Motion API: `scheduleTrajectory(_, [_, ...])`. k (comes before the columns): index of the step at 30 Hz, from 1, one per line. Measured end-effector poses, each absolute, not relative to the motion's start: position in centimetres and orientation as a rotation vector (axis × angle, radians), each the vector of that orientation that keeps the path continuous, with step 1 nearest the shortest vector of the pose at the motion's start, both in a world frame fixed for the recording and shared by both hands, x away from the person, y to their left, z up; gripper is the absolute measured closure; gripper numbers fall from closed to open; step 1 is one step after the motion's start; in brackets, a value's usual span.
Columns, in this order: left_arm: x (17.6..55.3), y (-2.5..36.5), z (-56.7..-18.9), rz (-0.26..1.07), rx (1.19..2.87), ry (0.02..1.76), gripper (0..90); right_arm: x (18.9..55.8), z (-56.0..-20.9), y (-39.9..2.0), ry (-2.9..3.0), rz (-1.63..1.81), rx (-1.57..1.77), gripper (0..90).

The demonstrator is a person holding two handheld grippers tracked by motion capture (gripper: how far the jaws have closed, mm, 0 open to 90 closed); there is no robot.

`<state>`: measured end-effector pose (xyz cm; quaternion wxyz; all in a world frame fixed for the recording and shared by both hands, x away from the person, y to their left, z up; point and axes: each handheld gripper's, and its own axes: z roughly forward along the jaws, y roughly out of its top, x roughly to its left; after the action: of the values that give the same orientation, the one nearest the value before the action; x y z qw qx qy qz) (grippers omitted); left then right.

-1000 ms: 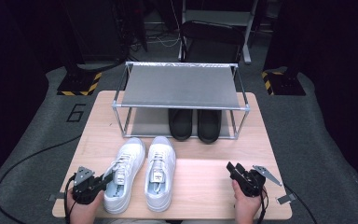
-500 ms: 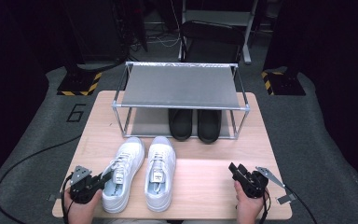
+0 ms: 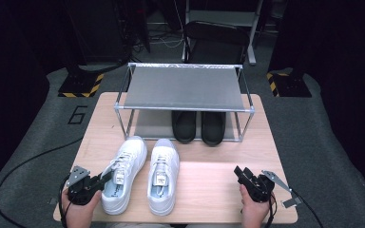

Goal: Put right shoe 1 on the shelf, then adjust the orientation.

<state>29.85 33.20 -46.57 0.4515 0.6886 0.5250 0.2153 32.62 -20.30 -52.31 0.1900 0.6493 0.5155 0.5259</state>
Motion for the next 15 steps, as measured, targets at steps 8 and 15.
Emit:
scheduleTrajectory(8, [29.9,33.2,-44.9,0.538,1.695,1.270,81.1,32.6,-52.4,-20.4,1.449,1.481,1.833,51.3])
scheduleTrajectory(15, [30.1,33.1,-43.7,0.534,1.687,1.252,81.1,32.6,-52.4,-20.5,1.439,1.476,1.841,51.3])
